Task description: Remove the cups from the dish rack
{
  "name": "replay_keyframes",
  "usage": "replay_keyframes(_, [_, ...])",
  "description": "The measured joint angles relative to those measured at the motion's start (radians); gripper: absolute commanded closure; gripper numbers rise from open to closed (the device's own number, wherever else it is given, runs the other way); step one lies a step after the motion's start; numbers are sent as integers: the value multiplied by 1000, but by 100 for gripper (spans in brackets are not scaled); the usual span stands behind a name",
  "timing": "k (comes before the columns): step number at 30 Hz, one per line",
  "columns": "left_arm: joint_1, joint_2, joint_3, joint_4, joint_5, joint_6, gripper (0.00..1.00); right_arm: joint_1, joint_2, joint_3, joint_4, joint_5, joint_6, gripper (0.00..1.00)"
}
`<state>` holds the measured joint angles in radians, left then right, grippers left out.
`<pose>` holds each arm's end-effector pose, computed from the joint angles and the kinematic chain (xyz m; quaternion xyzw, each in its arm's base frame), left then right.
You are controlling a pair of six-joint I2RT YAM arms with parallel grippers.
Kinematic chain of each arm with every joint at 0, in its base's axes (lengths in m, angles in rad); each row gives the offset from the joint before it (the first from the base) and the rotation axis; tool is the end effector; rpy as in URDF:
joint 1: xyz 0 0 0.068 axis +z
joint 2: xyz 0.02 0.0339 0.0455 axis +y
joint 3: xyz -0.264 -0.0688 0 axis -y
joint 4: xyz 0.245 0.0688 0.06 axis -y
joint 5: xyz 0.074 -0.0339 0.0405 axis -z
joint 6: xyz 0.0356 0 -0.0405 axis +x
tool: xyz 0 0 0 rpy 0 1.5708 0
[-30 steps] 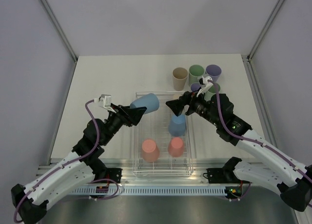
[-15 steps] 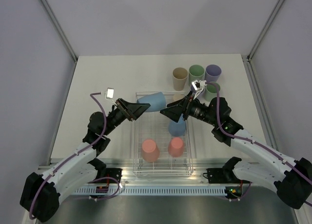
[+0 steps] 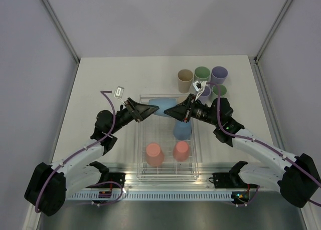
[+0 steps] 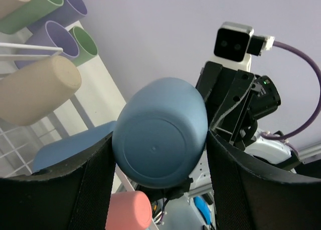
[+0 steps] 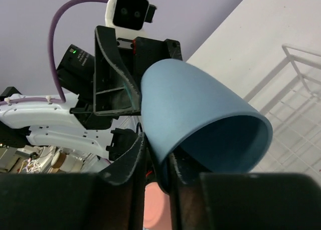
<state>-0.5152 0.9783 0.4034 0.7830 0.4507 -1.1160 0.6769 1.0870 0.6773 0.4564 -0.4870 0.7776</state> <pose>0.1791 -0.1192 0.2715 -0.0159 0.6378 -0.6477 0.4165 0.1854 0.1703 0.3096 -0.1405 0.6780 0.5911 0.4138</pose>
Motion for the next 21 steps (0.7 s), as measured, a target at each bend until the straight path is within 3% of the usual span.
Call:
replay_keyframes(1, [5,8,2,4,0,-8,93,0,0,1,8,-3,1,81])
replay_keyframes(4, [7,15,12,5,0,-14,54,-1,-2,2,22,-8,5,85])
replay_keyframes(5, [7,14,13,5,-1,-13,28,-1,-3,2,23,-8,5,85])
replay_keyframes(8, [7,6,17,-21,-13,-6,0,0,-7,2,22,-3,0,87])
replay_keyframes(17, [7,-141,36,-236,-199,50,0,2,-23,5,-32,42,-42,88])
replay_keyframes(19, [7,-177,58,-309,-254,80,0,2,-24,23,-75,66,-67,97])
replay_keyframes(21, [7,-199,95,-393,-302,116,0,2,-17,74,-155,112,-106,99])
